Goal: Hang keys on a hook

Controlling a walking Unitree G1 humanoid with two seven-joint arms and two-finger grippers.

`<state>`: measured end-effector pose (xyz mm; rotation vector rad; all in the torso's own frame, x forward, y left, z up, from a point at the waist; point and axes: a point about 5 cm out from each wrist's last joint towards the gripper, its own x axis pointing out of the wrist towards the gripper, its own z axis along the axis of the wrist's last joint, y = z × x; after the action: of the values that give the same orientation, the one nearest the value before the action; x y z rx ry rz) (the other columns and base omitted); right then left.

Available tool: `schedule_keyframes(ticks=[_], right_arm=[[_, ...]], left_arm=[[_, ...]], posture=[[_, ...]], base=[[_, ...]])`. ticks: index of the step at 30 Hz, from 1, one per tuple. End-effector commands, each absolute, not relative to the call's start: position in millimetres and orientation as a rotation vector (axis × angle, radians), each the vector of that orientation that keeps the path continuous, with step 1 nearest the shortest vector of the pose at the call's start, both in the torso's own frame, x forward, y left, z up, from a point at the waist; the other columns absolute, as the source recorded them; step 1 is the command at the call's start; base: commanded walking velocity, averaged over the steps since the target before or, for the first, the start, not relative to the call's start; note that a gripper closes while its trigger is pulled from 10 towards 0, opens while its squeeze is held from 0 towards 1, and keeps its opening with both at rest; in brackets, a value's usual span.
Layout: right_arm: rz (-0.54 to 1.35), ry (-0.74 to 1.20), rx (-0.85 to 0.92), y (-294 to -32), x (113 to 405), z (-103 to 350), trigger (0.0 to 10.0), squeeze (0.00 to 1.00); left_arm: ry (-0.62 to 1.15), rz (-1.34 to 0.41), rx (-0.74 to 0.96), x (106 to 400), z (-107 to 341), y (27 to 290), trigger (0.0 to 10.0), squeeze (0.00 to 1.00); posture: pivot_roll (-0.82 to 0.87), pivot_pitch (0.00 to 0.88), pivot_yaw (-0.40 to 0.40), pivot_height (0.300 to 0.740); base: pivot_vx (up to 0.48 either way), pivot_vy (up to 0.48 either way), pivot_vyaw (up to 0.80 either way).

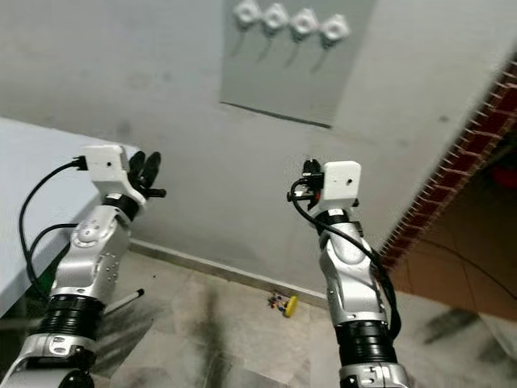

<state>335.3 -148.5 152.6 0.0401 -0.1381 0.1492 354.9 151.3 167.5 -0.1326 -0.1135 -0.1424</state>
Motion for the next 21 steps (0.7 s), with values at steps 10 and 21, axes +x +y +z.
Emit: schedule_keyframes(ticks=[10, 21], right_arm=[[0.191, -0.169, 0.011, -141.6, 334.8, 160.6, 10.0, 0.0], [0.216, -0.172, 0.008, -137.9, 334.2, 160.1, 10.0, 0.0]], left_arm=[[-0.096, -0.184, -0.144, 353.0, 167.7, 146.2, 10.0, 0.0], [-0.095, -0.177, -0.149, 355.0, 169.1, 150.0, 10.0, 0.0]], posture=[[-0.05, 0.0, -0.037, 0.74], [-0.05, 0.0, -0.036, 0.74]], base=[[0.048, 0.0, 0.0], [0.29, 0.0, 0.0]])
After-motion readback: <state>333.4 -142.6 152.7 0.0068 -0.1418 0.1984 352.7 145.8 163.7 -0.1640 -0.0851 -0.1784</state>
